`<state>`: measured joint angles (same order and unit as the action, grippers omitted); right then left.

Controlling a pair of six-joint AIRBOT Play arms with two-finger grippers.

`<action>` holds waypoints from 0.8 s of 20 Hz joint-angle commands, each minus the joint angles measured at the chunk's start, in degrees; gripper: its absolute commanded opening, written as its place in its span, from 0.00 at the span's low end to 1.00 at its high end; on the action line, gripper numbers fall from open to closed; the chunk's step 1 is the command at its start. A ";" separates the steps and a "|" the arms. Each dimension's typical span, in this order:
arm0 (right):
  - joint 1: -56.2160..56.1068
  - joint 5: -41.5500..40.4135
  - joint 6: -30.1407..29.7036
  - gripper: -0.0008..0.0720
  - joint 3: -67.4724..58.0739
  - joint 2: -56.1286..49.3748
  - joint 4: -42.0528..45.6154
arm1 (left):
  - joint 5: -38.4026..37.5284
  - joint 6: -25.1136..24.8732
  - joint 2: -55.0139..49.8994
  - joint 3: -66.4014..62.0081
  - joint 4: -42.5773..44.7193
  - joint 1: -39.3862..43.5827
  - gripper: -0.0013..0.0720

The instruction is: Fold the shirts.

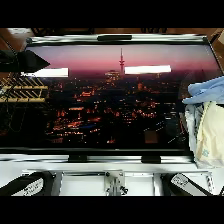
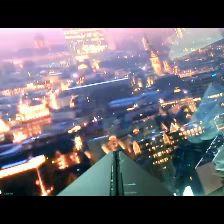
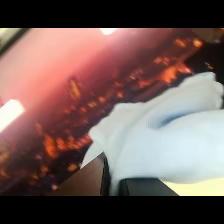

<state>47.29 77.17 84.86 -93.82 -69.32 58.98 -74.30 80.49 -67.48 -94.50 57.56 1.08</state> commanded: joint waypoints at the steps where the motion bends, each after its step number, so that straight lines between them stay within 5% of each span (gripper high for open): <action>1: 0.00 9.20 -0.68 0.11 -0.02 2.67 15.56 | 0.55 -0.39 0.04 0.00 0.02 0.02 0.06; 8: 0.11 24.83 0.83 0.11 8.98 5.84 35.01 | 0.55 -1.66 0.07 0.00 -0.20 0.02 0.06; 12: 0.13 24.28 1.46 0.11 24.04 11.30 46.05 | -0.13 -1.90 0.07 0.00 -0.20 0.02 0.06; 16: 0.11 21.35 2.01 0.11 34.29 12.87 46.53 | -0.11 -1.84 0.07 0.00 -0.24 0.02 0.06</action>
<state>47.42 99.50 86.32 -66.89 -57.84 102.02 -74.30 78.76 -67.46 -94.50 57.36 1.08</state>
